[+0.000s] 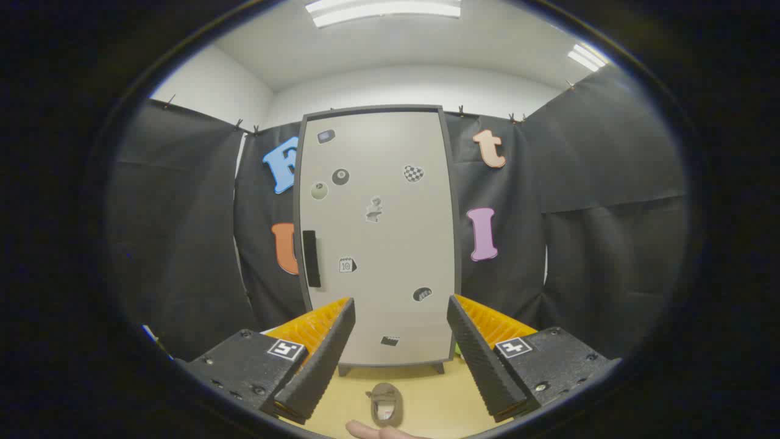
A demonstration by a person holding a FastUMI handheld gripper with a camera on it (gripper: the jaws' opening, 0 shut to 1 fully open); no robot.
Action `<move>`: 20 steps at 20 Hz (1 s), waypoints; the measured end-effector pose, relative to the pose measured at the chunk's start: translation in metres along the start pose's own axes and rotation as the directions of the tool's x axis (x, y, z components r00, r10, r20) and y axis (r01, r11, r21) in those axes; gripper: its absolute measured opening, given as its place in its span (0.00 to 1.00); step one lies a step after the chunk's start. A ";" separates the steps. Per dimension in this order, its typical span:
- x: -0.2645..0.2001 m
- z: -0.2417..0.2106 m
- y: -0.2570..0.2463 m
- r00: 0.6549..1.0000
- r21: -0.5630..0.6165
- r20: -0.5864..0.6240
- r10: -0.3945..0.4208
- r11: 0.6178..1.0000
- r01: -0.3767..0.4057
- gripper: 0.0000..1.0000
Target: Open the shoe cabinet door, grab the shoes and put them into the shoe cabinet, then close the shoe cabinet door.
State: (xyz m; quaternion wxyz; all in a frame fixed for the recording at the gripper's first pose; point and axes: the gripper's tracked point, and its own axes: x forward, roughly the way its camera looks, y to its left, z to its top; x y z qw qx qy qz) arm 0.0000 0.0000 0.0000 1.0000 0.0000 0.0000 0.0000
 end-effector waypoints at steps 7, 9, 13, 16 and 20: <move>0.006 0.001 0.007 1.000 -0.014 -0.009 0.007 1.000 -0.007 0.99; 0.007 -0.003 0.009 1.000 -0.010 -0.026 0.012 1.000 -0.012 0.99; 0.015 -0.003 0.017 0.999 -0.024 -0.025 0.037 0.999 -0.037 0.99; 0.029 0.009 0.037 0.994 -0.026 0.031 0.103 0.994 -0.102 0.99; 0.064 0.020 0.055 0.994 -0.085 0.073 0.086 0.993 -0.080 0.99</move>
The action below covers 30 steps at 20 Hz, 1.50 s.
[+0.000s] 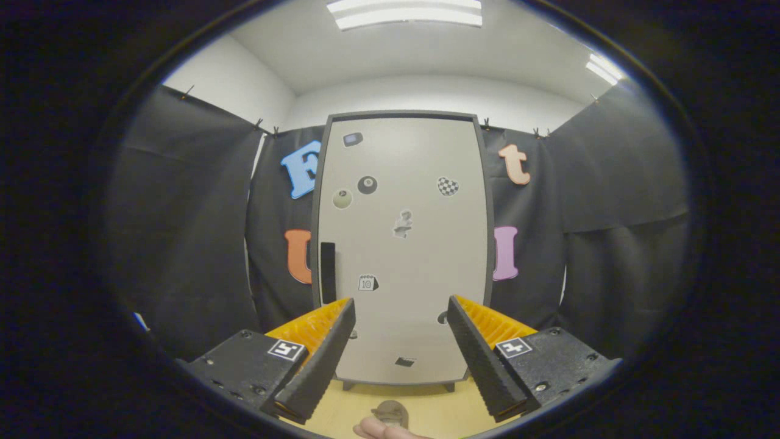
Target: Open the shoe cabinet door, grab the shoes and put them into the shoe cabinet, then close the shoe cabinet door.
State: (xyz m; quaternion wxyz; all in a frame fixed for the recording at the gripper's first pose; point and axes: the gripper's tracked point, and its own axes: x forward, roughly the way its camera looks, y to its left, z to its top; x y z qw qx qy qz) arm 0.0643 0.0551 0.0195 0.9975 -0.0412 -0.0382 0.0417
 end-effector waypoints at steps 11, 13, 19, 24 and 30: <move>0.147 -0.017 0.097 0.988 -0.003 -0.069 0.141 0.990 -0.142 0.99; 0.165 -0.025 0.108 0.986 0.006 -0.084 0.145 0.989 -0.145 0.99; 0.205 -0.030 0.119 0.992 0.026 -0.083 0.100 0.995 -0.098 0.85; 0.215 -0.038 0.122 0.986 0.014 -0.114 0.125 0.992 -0.124 0.42; 0.201 -0.038 0.121 0.974 0.027 -0.115 0.197 0.980 -0.195 0.33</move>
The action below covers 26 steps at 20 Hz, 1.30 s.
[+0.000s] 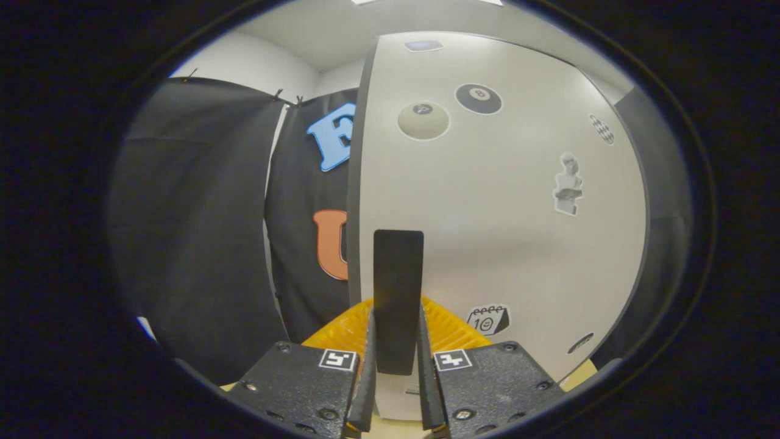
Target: Open the shoe cabinet door, grab the shoes and put them into the shoe cabinet, then close the shoe cabinet door.
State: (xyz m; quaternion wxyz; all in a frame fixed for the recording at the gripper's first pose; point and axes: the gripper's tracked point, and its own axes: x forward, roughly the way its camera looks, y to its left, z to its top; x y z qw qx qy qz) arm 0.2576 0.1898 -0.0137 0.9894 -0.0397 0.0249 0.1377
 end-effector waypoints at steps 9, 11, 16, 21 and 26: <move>-0.057 0.002 0.004 0.991 0.036 -0.035 0.133 0.991 -0.131 0.31; -0.075 0.003 0.001 0.986 0.023 -0.039 0.161 0.987 -0.160 0.30; -0.114 0.000 -0.018 0.970 0.055 -0.044 0.237 0.971 -0.235 0.28; -0.146 -0.002 -0.046 0.962 0.062 -0.050 0.267 0.963 -0.264 0.26; -0.188 -0.004 -0.081 0.970 0.066 -0.047 0.239 0.970 -0.236 0.26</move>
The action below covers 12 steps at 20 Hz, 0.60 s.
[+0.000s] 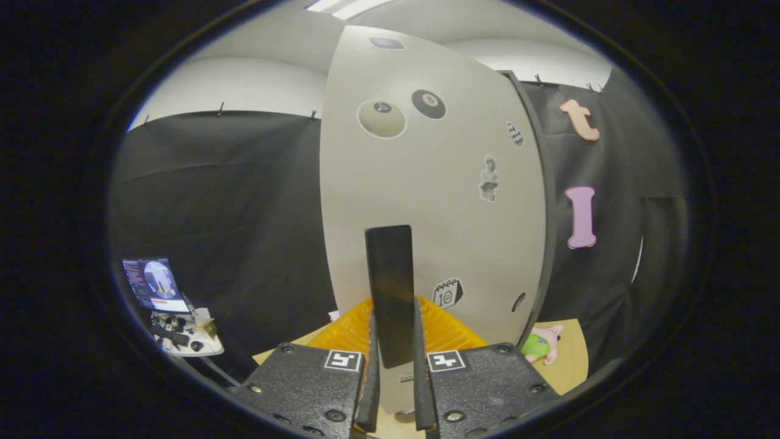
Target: Open the shoe cabinet door, grab the shoes and put them into the shoe cabinet, then close the shoe cabinet door.
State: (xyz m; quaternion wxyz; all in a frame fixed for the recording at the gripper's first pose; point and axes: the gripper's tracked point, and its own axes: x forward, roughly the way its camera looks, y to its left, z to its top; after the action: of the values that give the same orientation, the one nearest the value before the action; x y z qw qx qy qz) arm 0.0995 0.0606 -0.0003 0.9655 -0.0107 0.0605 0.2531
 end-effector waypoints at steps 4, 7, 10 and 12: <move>-0.035 -0.001 -0.033 0.997 -0.013 -0.001 -0.073 0.997 0.073 0.24; -0.056 -0.002 -0.065 0.988 -0.032 0.002 -0.152 0.988 0.152 0.19; -0.072 -0.003 -0.095 0.969 -0.071 0.008 -0.248 0.966 0.247 0.16; -0.081 -0.003 -0.114 0.953 -0.085 0.003 -0.302 0.950 0.301 0.12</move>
State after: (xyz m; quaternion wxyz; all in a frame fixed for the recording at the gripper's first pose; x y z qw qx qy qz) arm 0.0845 -0.0782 0.0055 0.9912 -0.0617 0.0521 0.1051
